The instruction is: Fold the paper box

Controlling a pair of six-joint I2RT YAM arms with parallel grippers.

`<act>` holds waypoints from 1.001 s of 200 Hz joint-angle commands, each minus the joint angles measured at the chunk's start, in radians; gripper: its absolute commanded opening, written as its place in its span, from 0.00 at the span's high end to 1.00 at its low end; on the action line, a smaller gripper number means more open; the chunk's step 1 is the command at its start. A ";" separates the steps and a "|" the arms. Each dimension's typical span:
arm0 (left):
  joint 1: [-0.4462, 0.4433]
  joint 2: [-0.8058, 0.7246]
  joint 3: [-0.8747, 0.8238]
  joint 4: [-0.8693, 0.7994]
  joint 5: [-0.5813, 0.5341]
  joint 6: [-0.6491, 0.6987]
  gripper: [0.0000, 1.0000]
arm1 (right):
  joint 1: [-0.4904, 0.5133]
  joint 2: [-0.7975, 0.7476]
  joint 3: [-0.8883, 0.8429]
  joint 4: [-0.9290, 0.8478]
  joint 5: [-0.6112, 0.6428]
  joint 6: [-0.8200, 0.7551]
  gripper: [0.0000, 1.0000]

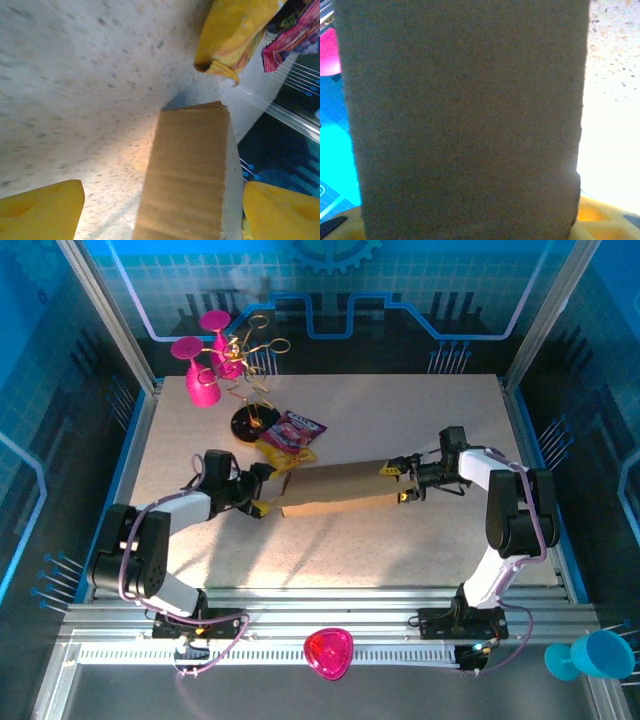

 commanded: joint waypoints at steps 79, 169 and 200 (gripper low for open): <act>-0.142 0.152 -0.078 0.472 0.011 -0.375 0.20 | -0.035 0.026 -0.021 -0.039 -0.091 -0.038 0.53; -0.233 0.080 -0.082 0.431 -0.070 -0.497 0.38 | -0.041 0.063 -0.013 -0.018 -0.080 -0.019 0.55; -0.240 0.022 -0.088 0.376 -0.106 -0.577 0.69 | -0.043 0.057 -0.010 -0.026 -0.058 -0.017 0.48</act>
